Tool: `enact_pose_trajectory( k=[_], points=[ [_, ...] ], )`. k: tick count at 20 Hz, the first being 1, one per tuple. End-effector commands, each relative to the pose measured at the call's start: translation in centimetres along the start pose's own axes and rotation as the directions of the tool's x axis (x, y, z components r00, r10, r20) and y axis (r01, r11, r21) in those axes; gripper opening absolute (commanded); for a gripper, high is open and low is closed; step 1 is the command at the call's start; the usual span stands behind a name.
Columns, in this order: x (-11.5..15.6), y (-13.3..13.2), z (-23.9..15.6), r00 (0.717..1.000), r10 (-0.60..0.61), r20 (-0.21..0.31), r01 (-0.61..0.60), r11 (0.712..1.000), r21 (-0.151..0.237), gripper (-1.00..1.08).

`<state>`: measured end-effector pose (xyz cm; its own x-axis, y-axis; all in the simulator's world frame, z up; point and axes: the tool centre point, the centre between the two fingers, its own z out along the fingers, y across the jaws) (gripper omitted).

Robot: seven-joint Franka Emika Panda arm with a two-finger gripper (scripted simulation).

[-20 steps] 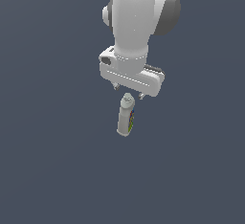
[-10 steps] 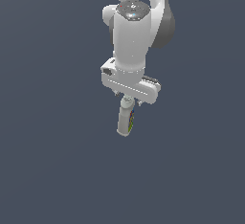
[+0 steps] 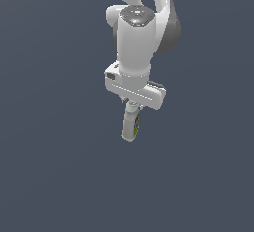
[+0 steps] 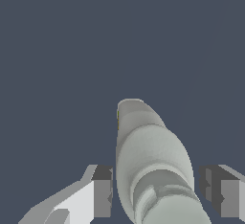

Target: Pick up the object and move it to a goal position.

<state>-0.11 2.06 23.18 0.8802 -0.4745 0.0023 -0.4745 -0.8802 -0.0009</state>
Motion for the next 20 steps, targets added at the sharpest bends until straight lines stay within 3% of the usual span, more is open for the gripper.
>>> enact_pose_trajectory(
  k=[1,11,20],
  points=[
    [-0.1,0.0,0.2,1.000,-0.001,0.002,0.001,1.000,-0.001,-1.00],
    [-0.4,0.0,-1.0,1.000,0.000,0.001,0.000,1.000,0.000,-1.00],
    [-2.6,-0.1,-6.7,1.000,0.000,0.001,0.000,1.000,-0.001,-1.00]
  ],
)
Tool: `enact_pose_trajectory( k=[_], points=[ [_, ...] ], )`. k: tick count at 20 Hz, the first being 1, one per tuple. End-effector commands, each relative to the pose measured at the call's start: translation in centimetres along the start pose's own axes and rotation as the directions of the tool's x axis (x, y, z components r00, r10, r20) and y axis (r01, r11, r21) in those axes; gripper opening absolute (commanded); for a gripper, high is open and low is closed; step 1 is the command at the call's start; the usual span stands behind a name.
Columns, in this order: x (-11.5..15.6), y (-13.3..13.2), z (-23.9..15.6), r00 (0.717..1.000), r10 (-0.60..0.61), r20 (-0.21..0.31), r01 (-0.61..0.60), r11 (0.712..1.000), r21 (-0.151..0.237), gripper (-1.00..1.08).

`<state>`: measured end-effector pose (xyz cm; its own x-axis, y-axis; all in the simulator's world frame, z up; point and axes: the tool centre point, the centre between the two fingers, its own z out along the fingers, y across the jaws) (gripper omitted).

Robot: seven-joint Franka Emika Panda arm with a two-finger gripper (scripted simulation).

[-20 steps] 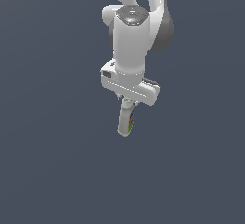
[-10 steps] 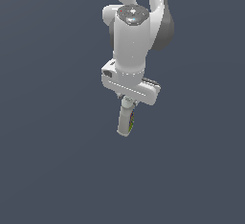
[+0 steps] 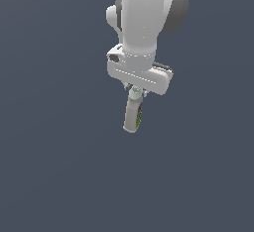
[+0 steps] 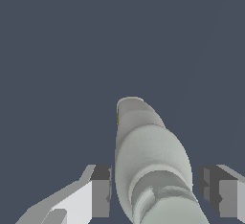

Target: Pick up the object and move it to a goal position.

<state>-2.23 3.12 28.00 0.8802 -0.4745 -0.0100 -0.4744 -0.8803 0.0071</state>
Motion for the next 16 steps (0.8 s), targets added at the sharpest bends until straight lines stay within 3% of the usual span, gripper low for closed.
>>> enact_pose_trajectory(
  k=[1,16],
  points=[
    [-0.7,-0.1,-2.8,1.000,0.000,-0.012,0.000,1.000,0.007,-1.00],
    [-6.6,-0.4,-18.6,1.000,-0.001,-0.011,0.001,1.000,0.006,-1.00]
  ],
)
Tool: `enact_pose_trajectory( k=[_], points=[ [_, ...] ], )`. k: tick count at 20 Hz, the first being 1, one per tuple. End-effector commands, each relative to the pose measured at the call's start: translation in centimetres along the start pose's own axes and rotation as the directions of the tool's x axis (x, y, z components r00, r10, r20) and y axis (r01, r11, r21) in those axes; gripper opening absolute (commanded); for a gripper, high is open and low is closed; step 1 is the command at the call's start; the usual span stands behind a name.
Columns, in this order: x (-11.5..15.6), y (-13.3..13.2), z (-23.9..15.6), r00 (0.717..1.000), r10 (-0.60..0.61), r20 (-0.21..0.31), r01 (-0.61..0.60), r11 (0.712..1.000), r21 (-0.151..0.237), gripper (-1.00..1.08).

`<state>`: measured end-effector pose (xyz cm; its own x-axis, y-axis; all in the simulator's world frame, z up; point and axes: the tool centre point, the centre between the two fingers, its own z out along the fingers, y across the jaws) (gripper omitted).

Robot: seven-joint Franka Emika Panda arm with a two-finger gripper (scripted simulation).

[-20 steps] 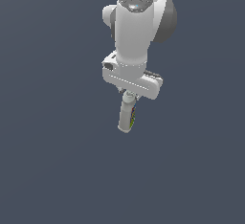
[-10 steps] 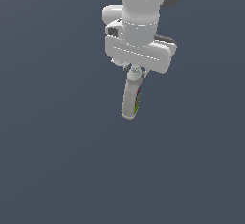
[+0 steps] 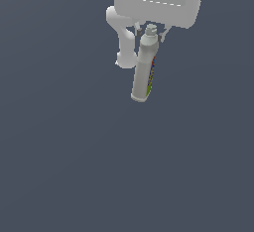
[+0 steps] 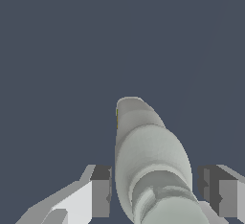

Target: Pick up the object and move it to a goal position.

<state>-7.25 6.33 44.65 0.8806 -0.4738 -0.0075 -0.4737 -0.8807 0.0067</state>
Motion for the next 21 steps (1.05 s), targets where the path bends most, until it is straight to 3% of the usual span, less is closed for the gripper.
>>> enact_pose_trajectory(
  k=[1,11,21],
  points=[
    [-0.8,-0.1,-2.9,1.000,0.000,-0.009,0.000,1.000,0.006,-1.00],
    [-2.6,-0.4,-8.3,1.000,0.000,-0.008,0.000,1.000,0.006,-1.00],
    [-2.7,-0.5,-8.9,1.000,0.000,-0.007,0.000,1.000,0.007,-1.00]
  ],
)
